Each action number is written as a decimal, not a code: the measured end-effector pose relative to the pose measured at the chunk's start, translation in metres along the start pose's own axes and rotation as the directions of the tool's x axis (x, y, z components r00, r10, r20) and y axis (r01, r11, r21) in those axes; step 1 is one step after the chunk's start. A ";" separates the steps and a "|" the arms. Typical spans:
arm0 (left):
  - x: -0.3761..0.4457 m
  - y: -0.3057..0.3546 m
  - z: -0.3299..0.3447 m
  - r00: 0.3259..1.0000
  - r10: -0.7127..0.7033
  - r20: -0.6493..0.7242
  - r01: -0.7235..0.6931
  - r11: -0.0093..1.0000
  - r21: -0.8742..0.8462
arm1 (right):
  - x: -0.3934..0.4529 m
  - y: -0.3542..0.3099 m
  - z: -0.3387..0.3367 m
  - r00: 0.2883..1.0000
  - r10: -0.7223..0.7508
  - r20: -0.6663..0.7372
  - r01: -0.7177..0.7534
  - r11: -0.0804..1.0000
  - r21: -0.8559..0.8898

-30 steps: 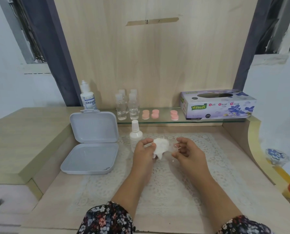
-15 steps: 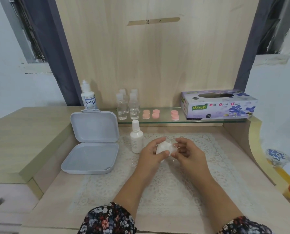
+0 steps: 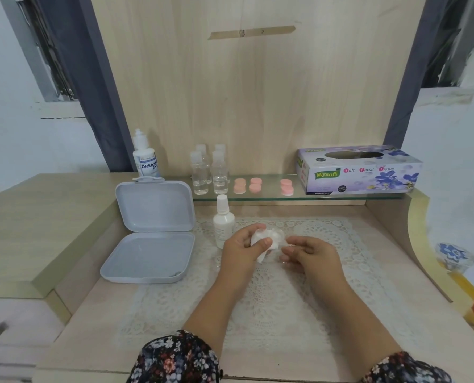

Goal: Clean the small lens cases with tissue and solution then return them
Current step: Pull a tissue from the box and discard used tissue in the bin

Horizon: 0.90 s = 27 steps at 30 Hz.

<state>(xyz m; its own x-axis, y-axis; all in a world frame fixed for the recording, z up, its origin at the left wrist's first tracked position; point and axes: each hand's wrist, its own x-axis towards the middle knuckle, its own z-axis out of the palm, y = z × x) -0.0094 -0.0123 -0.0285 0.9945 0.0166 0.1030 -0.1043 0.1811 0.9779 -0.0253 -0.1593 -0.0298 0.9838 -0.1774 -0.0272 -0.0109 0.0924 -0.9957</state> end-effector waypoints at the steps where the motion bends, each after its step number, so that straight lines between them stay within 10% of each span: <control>1: 0.000 0.000 0.001 1.000 -0.001 0.008 0.000 1.000 0.003 | -0.001 -0.003 0.000 0.997 0.053 0.050 -0.058 0.993 0.106; 6: -0.002 0.000 0.003 0.999 0.007 0.041 -0.007 1.000 -0.003 | -0.004 -0.008 0.001 0.956 0.108 0.274 -0.150 0.979 0.138; 14: -0.002 0.000 0.002 0.998 0.024 0.063 -0.023 1.000 -0.018 | 0.000 -0.012 0.000 0.993 0.116 0.034 -0.120 0.961 0.248; 22: -0.003 -0.001 0.002 0.996 0.034 0.083 -0.040 0.997 0.069 | 0.002 -0.016 0.001 0.944 0.210 0.254 -0.304 0.852 0.426; 27: -0.003 -0.003 0.003 0.997 0.050 0.053 -0.055 0.995 0.081 | 0.003 -0.012 0.000 0.979 0.167 0.116 -0.199 0.904 0.378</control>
<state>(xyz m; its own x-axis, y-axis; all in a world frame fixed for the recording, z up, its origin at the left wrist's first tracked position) -0.0117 -0.0161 -0.0311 0.9865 -0.0262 0.1615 -0.1582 0.0997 0.9824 -0.0217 -0.1608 -0.0179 0.9822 -0.0445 -0.1826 -0.1379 0.4897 -0.8609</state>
